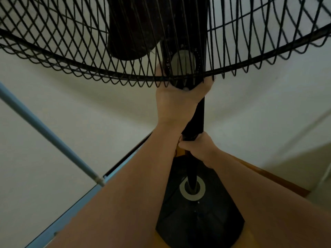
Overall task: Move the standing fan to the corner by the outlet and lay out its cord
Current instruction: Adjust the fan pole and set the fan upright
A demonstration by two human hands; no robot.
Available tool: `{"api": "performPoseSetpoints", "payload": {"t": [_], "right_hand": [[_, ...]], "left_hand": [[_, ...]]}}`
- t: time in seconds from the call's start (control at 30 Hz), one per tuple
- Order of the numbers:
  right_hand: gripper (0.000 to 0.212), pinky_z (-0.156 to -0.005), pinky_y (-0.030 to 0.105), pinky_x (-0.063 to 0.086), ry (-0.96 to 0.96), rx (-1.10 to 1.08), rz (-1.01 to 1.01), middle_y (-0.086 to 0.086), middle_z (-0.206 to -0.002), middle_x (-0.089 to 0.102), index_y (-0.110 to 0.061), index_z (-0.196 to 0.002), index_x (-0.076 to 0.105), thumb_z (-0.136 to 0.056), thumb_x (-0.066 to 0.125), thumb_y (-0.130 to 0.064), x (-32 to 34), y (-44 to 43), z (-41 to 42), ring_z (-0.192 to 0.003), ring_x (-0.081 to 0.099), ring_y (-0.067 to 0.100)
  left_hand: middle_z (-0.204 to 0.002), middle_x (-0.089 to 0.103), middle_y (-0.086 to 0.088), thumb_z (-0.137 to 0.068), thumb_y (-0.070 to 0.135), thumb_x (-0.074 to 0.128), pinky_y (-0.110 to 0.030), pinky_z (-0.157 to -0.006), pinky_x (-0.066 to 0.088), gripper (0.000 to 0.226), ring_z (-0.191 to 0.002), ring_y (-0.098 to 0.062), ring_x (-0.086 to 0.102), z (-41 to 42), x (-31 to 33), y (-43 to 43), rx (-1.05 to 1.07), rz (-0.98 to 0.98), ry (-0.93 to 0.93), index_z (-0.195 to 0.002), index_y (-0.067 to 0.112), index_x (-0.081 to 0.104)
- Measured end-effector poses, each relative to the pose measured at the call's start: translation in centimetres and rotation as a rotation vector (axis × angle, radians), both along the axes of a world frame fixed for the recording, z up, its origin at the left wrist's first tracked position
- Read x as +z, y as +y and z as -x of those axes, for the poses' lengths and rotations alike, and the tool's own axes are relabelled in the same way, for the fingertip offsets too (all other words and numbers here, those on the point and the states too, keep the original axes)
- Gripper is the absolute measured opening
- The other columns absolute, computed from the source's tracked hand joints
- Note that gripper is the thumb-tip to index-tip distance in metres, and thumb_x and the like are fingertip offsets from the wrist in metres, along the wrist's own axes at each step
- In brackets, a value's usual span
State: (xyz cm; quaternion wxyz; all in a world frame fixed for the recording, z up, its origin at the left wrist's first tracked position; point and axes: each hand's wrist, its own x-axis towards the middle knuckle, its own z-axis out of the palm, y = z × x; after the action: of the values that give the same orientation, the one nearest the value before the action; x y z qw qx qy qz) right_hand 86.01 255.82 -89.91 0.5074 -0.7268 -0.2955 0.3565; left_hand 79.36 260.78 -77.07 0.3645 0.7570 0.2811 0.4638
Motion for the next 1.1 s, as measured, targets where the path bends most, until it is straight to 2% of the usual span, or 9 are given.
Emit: {"api": "performPoseSetpoints", "payload": {"t": [0.1,0.23,0.33,0.5,0.63,0.8,0.93,1.03,1.1], "right_hand": [[0.015,-0.061,0.035,0.042,-0.032,0.003,0.025,0.021,-0.074,0.056,-0.011,-0.074,0.058,-0.078,0.072,-0.012,0.0,0.1,-0.1,-0.067,0.054,0.024],[0.037,-0.050,0.030,0.033,-0.041,-0.029,0.023,0.009,-0.057,0.042,-0.017,-0.058,0.037,-0.080,0.066,-0.009,-0.2,0.3,0.1,-0.053,0.040,0.020],[0.042,-0.039,0.016,0.025,-0.145,-0.124,-0.019,-0.003,-0.051,0.036,-0.021,-0.057,0.031,-0.084,0.059,-0.006,-0.6,0.8,1.7,-0.044,0.030,0.012],[0.034,-0.046,0.013,0.034,-0.165,-0.526,-0.204,-0.011,-0.067,0.054,-0.036,-0.072,0.043,-0.086,0.063,-0.012,-1.2,2.0,4.5,-0.056,0.051,0.004],[0.026,-0.047,0.013,0.038,-0.220,-0.403,-0.189,-0.012,-0.069,0.052,-0.034,-0.079,0.043,-0.089,0.060,-0.017,-1.8,2.0,4.0,-0.057,0.053,0.001],[0.015,-0.040,0.009,0.033,-0.129,-0.263,-0.359,-0.024,-0.054,0.054,-0.041,-0.073,0.040,-0.065,0.051,-0.046,-1.5,0.7,3.2,-0.048,0.051,-0.003],[0.015,-0.047,0.013,0.043,-0.147,-0.017,-0.386,-0.018,-0.067,0.062,-0.051,-0.081,0.055,-0.079,0.062,-0.038,-1.4,-0.6,1.9,-0.056,0.057,0.005],[0.021,-0.065,0.015,0.054,-0.202,0.144,-0.207,-0.014,-0.085,0.071,-0.047,-0.093,0.064,-0.077,0.076,-0.040,-0.3,-1.1,-0.7,-0.075,0.066,0.004],[0.035,-0.087,0.033,0.057,-0.229,0.263,-0.061,-0.010,-0.104,0.071,-0.035,-0.111,0.066,-0.079,0.080,-0.030,0.8,-0.5,-2.3,-0.098,0.066,0.008]], "left_hand": [[-0.097,0.061,0.022,-0.062,0.039,0.091,-0.007,-0.069,0.052,0.071,-0.091,0.011,0.061,0.6,-1.7,-0.6,-0.036,0.096,-0.127,-0.115,0.031,0.045],[-0.101,0.061,0.022,-0.060,0.039,0.090,-0.023,-0.077,0.060,0.078,-0.095,0.006,0.063,0.4,-2.9,-0.4,-0.044,0.111,-0.155,-0.121,0.034,0.042],[-0.097,0.061,0.026,-0.060,0.040,0.090,-0.016,-0.072,0.058,0.077,-0.093,0.008,0.062,0.4,-2.7,-0.5,-0.017,0.107,-0.137,-0.120,0.034,0.042],[-0.097,0.060,0.030,-0.059,0.041,0.090,-0.013,-0.070,0.056,0.077,-0.093,0.010,0.061,0.5,-2.8,-0.7,-0.036,0.121,-0.170,-0.119,0.035,0.042],[-0.095,0.059,0.034,-0.059,0.039,0.091,-0.009,-0.067,0.054,0.078,-0.093,0.011,0.061,0.3,-2.8,-0.5,-0.028,0.113,-0.187,-0.120,0.033,0.043],[-0.094,0.060,0.032,-0.060,0.037,0.090,-0.009,-0.066,0.053,0.075,-0.092,0.011,0.062,0.3,-2.9,-0.6,-0.023,0.095,-0.178,-0.118,0.034,0.042],[-0.097,0.060,0.025,-0.062,0.034,0.091,-0.012,-0.070,0.055,0.074,-0.093,0.009,0.062,0.3,-3.1,-0.4,-0.023,0.088,-0.183,-0.117,0.033,0.042],[-0.100,0.060,0.022,-0.063,0.034,0.091,-0.017,-0.074,0.057,0.075,-0.095,0.006,0.063,0.3,-3.3,-0.3,-0.039,0.084,-0.181,-0.118,0.032,0.042],[-0.101,0.060,0.021,-0.063,0.033,0.091,-0.015,-0.074,0.056,0.076,-0.095,0.006,0.062,0.2,-3.3,-0.3,-0.036,0.080,-0.185,-0.120,0.031,0.042]]}}
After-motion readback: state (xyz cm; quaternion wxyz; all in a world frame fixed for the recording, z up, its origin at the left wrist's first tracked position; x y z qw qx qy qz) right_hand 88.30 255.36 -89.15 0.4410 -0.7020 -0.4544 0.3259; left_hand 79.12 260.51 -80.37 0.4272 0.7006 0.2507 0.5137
